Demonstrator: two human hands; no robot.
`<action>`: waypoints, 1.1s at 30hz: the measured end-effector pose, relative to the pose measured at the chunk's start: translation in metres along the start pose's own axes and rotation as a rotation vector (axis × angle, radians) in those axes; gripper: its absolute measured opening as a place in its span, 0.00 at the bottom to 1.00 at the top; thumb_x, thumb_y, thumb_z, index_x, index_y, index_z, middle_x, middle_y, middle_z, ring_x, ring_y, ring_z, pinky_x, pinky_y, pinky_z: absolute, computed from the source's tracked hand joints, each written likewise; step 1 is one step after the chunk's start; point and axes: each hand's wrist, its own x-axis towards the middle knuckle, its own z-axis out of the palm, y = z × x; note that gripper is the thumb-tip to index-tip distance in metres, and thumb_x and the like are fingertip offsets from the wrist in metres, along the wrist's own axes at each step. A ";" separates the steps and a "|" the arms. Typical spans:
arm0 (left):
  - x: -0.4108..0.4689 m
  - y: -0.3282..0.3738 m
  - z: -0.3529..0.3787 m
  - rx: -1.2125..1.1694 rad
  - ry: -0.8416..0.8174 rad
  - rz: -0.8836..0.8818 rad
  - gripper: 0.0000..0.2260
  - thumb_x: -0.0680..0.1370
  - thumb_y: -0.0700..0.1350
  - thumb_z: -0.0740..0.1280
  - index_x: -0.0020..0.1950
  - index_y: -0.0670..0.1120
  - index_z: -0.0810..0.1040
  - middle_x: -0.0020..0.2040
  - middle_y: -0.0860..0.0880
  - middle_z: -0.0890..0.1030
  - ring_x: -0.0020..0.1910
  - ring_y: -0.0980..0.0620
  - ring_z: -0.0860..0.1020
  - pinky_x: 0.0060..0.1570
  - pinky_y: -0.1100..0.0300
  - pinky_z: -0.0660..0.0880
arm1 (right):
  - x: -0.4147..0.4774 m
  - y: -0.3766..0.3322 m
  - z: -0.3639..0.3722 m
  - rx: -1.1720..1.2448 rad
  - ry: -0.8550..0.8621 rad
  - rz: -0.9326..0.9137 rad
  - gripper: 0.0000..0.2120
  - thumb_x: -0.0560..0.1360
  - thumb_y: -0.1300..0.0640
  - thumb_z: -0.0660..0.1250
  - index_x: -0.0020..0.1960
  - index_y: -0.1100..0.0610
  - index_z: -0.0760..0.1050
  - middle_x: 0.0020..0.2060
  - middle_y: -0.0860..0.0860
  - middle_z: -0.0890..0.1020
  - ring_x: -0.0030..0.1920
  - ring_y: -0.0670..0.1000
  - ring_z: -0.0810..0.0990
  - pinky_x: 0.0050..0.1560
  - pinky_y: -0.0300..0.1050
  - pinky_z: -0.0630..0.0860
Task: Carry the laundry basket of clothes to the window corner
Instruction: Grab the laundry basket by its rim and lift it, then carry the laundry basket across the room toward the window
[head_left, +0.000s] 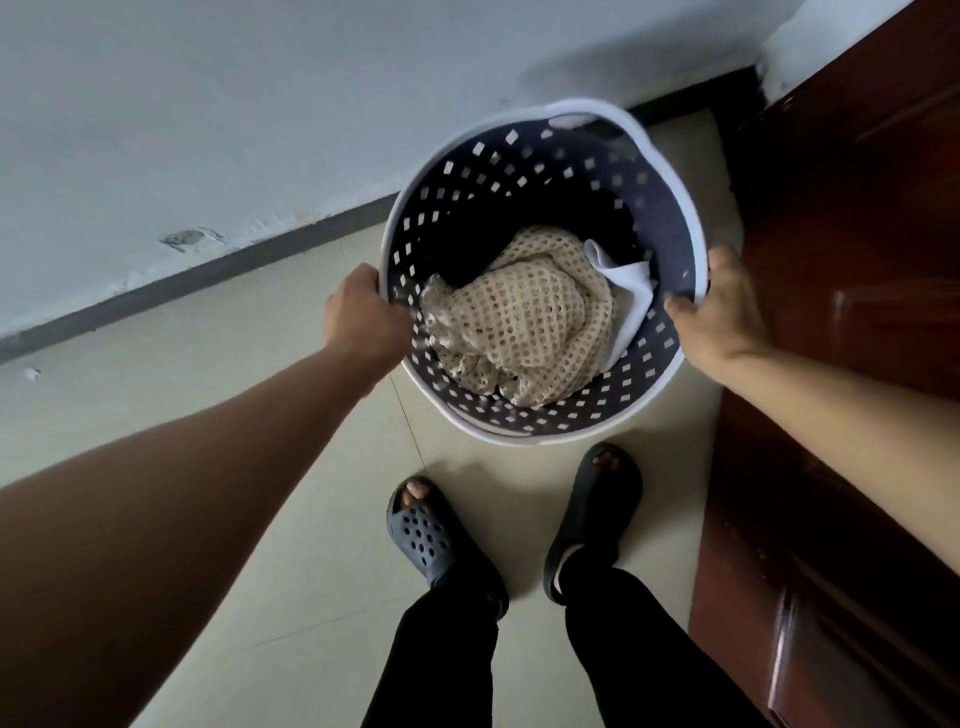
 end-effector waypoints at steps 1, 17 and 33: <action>-0.014 0.002 -0.013 -0.010 -0.015 0.009 0.09 0.70 0.39 0.62 0.49 0.44 0.76 0.46 0.42 0.80 0.47 0.36 0.80 0.46 0.41 0.80 | -0.010 -0.005 -0.015 0.024 -0.018 -0.011 0.14 0.68 0.52 0.64 0.52 0.54 0.67 0.48 0.61 0.82 0.48 0.65 0.81 0.50 0.62 0.78; -0.313 0.110 -0.281 -0.205 0.220 0.107 0.08 0.76 0.44 0.63 0.45 0.39 0.76 0.35 0.44 0.78 0.38 0.39 0.76 0.38 0.48 0.73 | -0.246 -0.167 -0.328 0.255 0.084 -0.233 0.02 0.73 0.58 0.66 0.45 0.56 0.75 0.31 0.47 0.79 0.32 0.52 0.77 0.38 0.49 0.73; -0.535 0.118 -0.426 -0.601 0.513 0.163 0.05 0.77 0.42 0.66 0.45 0.45 0.81 0.36 0.40 0.83 0.36 0.39 0.81 0.37 0.46 0.77 | -0.412 -0.257 -0.499 0.562 -0.009 -0.537 0.05 0.73 0.64 0.68 0.48 0.59 0.79 0.37 0.53 0.84 0.36 0.51 0.82 0.37 0.49 0.78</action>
